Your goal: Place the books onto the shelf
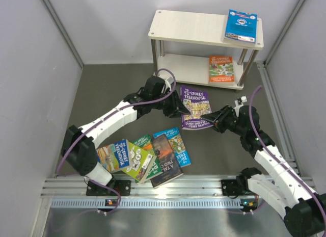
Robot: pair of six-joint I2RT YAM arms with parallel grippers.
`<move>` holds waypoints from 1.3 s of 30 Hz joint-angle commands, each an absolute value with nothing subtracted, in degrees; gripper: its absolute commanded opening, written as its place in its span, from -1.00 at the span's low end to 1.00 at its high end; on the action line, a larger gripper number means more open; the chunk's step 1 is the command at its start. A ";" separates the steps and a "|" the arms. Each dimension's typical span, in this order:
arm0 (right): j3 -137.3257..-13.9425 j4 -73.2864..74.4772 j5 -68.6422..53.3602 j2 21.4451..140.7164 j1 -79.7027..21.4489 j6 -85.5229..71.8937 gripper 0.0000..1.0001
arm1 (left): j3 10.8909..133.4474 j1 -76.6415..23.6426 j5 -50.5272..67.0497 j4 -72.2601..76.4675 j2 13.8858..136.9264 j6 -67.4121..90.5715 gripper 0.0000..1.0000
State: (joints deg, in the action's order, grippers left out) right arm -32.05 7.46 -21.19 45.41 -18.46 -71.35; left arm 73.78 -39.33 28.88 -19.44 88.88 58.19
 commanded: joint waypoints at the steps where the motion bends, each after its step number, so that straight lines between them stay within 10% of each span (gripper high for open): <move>1: -38.04 10.98 -27.86 47.80 -18.81 -61.80 -1.00 | 80.92 -40.87 30.67 -23.62 92.71 51.34 -1.00; 15: -36.21 12.04 -28.66 46.67 -18.55 -59.24 -1.00 | 89.56 -39.29 31.73 -27.33 100.11 47.99 -1.00; 20: -41.12 15.03 -27.59 52.11 -12.77 -54.94 -1.00 | 89.48 -38.59 29.62 -31.99 98.88 45.36 0.00; 24: -49.89 15.47 -32.85 60.62 -4.59 -51.60 -1.00 | 80.80 -34.64 32.95 -26.65 92.22 49.56 0.27; 39: -76.29 17.84 -34.46 85.50 5.62 -41.13 -1.00 | 67.24 -31.11 29.88 -27.77 78.05 49.66 0.22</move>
